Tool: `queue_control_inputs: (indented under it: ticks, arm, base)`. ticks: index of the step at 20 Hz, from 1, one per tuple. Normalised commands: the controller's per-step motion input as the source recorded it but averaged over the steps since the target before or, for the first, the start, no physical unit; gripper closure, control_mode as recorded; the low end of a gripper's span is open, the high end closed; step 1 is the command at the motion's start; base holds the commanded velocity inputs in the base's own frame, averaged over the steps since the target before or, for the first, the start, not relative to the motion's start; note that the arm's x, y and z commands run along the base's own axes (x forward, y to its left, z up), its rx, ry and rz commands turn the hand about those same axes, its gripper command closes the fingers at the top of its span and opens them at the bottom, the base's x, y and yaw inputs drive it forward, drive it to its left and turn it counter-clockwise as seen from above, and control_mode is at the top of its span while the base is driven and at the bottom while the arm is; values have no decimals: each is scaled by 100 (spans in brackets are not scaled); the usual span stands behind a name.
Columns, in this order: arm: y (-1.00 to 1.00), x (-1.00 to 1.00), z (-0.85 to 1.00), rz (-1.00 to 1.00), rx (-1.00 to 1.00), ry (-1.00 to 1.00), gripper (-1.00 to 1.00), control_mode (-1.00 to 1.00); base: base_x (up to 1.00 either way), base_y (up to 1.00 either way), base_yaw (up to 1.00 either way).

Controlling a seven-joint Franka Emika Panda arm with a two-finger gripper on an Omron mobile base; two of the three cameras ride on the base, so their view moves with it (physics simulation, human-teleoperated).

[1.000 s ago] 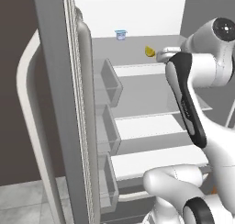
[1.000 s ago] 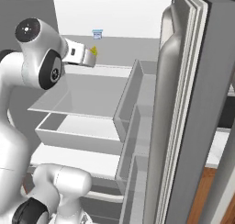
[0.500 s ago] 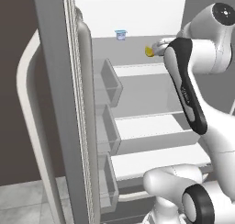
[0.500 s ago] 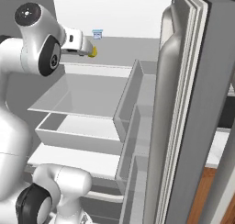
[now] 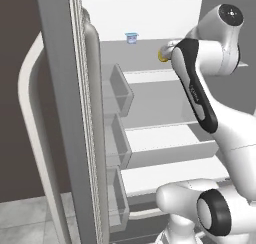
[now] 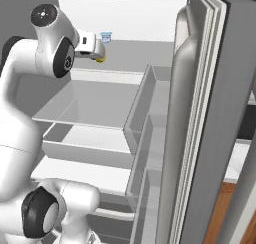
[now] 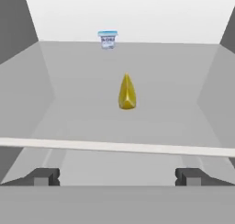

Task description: Take the lemon wedge from the fridge and place it on the plate with fish on the dining counter.

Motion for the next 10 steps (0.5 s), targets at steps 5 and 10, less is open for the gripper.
queue_control_inputs:
  ticks: [5, 10]
  arm:
    - [0, 23, -9, 2, 0, 0, -100, -100]
    - [0, 43, 0, 0, 0, 0, -100, -100]
  base:
    - [0, 0, 0]
    - [0, 0, 0]
